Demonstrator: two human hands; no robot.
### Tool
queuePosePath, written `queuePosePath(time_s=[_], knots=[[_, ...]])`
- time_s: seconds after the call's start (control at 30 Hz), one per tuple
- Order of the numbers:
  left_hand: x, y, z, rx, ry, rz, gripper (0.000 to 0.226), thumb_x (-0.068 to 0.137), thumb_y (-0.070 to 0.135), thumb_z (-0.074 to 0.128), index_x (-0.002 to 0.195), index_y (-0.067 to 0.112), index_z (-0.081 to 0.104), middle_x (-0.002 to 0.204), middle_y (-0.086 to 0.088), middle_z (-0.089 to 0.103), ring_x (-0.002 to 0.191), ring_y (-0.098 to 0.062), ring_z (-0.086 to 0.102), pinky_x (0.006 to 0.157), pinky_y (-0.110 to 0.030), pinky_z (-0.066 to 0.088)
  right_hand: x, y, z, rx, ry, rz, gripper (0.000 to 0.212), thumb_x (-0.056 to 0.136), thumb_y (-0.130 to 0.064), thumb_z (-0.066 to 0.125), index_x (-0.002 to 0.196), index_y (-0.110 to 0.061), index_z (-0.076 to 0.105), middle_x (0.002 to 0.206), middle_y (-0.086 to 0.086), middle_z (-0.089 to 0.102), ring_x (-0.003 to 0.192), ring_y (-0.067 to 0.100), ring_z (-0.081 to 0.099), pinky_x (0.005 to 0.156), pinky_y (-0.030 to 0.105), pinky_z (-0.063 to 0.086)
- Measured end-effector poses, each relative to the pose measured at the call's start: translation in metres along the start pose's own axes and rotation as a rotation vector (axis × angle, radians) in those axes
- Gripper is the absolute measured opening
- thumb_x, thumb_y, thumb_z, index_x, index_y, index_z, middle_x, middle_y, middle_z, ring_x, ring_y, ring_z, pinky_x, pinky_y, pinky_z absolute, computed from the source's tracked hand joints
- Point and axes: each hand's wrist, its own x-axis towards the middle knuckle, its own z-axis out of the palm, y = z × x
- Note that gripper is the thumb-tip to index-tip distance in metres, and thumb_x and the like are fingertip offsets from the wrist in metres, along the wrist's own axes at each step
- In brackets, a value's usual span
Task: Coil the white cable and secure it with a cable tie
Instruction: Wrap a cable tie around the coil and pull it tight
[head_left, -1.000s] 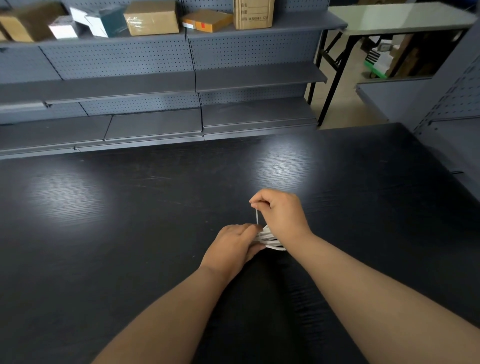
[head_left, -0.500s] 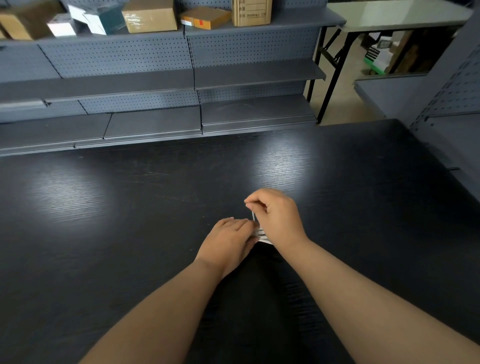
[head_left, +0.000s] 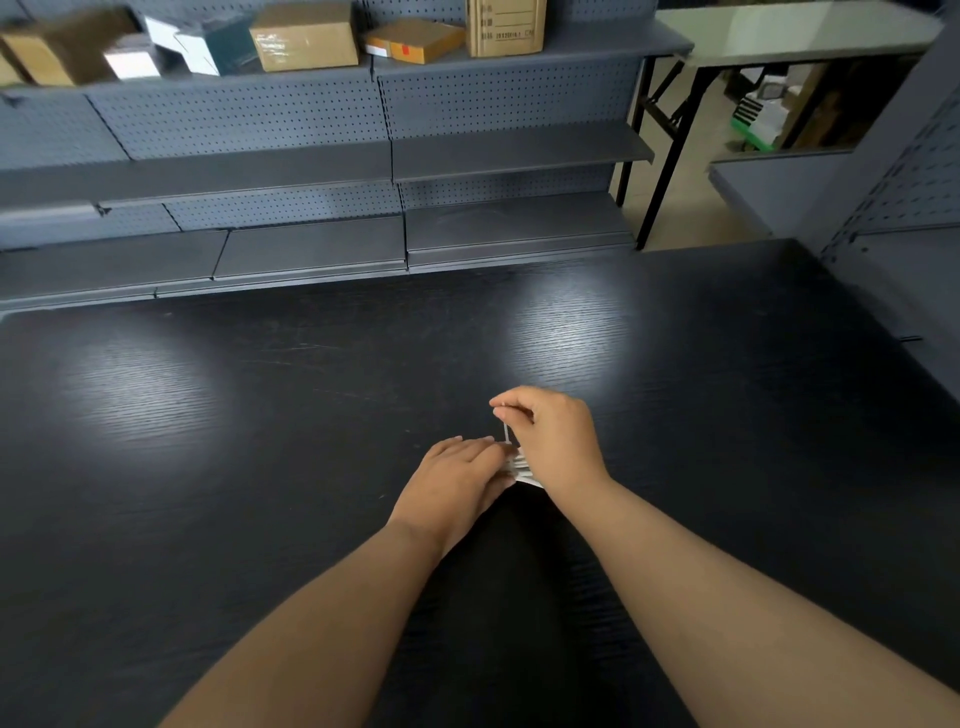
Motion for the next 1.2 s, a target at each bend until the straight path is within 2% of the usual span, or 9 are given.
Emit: queuePosePath(time_s=[0.1,0.23,0.43,0.63,0.73,0.83,0.93,1.07,1.2], knots=[[0.001,0.001,-0.001,-0.016,0.004,-0.011,0.028,0.093,0.025,0.054,0.118,0.015,0.058,0.123,-0.003,0.063,0.122,-0.018,0.054,0.109,-0.034,0.03,0.004,-0.001,-0.004,0.041,-0.017,0.031,0.018,0.09,-0.014,0.061,0.103,-0.013,0.073,0.103,0.0,0.072,0.095,0.009,0.064,0.078,0.012,0.043],[0.003,0.0,-0.001,-0.035,0.027,-0.003,0.023,0.089,0.022,0.06,0.111,0.015,0.06,0.108,0.0,0.069,0.098,-0.02,0.065,0.1,-0.037,0.041,0.008,-0.001,-0.007,0.09,-0.019,0.06,0.016,0.089,-0.011,0.061,0.099,-0.012,0.074,0.1,0.001,0.072,0.091,0.008,0.062,0.073,0.004,0.039],[0.006,0.004,-0.004,-0.052,0.062,0.005,0.019,0.08,0.015,0.069,0.098,0.012,0.063,0.088,-0.002,0.073,0.076,-0.023,0.068,0.084,-0.037,0.052,0.011,-0.005,-0.01,0.126,0.006,0.077,0.016,0.089,-0.009,0.062,0.099,-0.01,0.074,0.101,0.002,0.072,0.092,0.009,0.062,0.081,0.016,0.044],[0.006,0.004,-0.007,-0.029,0.012,0.023,0.019,0.086,0.016,0.063,0.105,0.013,0.062,0.096,-0.002,0.071,0.086,-0.023,0.067,0.09,-0.037,0.049,0.013,-0.007,-0.009,0.121,0.006,0.11,0.017,0.089,-0.011,0.061,0.101,-0.011,0.073,0.104,0.002,0.072,0.098,0.013,0.064,0.083,0.018,0.046],[0.006,0.002,-0.008,-0.014,-0.059,0.021,0.022,0.093,0.026,0.049,0.112,0.019,0.057,0.108,0.0,0.066,0.104,-0.02,0.061,0.103,-0.036,0.04,0.017,-0.003,-0.012,0.126,-0.008,0.163,0.018,0.09,-0.012,0.06,0.105,-0.012,0.071,0.108,0.002,0.07,0.1,0.013,0.063,0.08,0.017,0.043],[0.003,0.003,-0.011,0.001,-0.099,0.005,0.031,0.094,0.033,0.048,0.121,0.02,0.05,0.126,0.002,0.058,0.125,-0.015,0.048,0.112,-0.03,0.025,0.021,0.003,-0.017,0.072,-0.104,0.173,0.034,0.092,-0.018,0.059,0.125,-0.013,0.06,0.123,0.004,0.065,0.113,0.016,0.06,0.094,0.023,0.044],[0.002,0.003,-0.021,-0.038,-0.079,-0.059,0.041,0.09,0.037,0.055,0.124,0.016,0.045,0.131,0.002,0.05,0.127,-0.014,0.044,0.109,-0.023,0.024,0.015,0.018,-0.029,-0.102,-0.268,0.154,0.058,0.089,-0.031,0.061,0.142,-0.017,0.04,0.14,0.004,0.051,0.128,0.018,0.048,0.107,0.031,0.037],[-0.001,0.0,-0.031,-0.021,-0.152,-0.184,0.057,0.086,0.041,0.059,0.134,0.02,0.036,0.138,0.006,0.044,0.13,-0.012,0.039,0.111,-0.024,0.025,-0.002,0.036,-0.04,-0.424,-0.586,0.03,0.089,0.077,-0.04,0.073,0.149,-0.027,0.022,0.157,-0.004,0.02,0.145,0.017,0.017,0.118,0.035,0.02],[-0.003,-0.002,-0.034,-0.004,-0.225,-0.246,0.061,0.085,0.042,0.059,0.138,0.026,0.033,0.142,0.008,0.04,0.134,-0.011,0.033,0.109,-0.025,0.028,-0.007,0.035,-0.041,-0.49,-0.608,0.023,0.09,0.078,-0.031,0.074,0.149,-0.03,0.018,0.159,-0.009,0.01,0.146,0.016,0.009,0.119,0.039,0.02]])
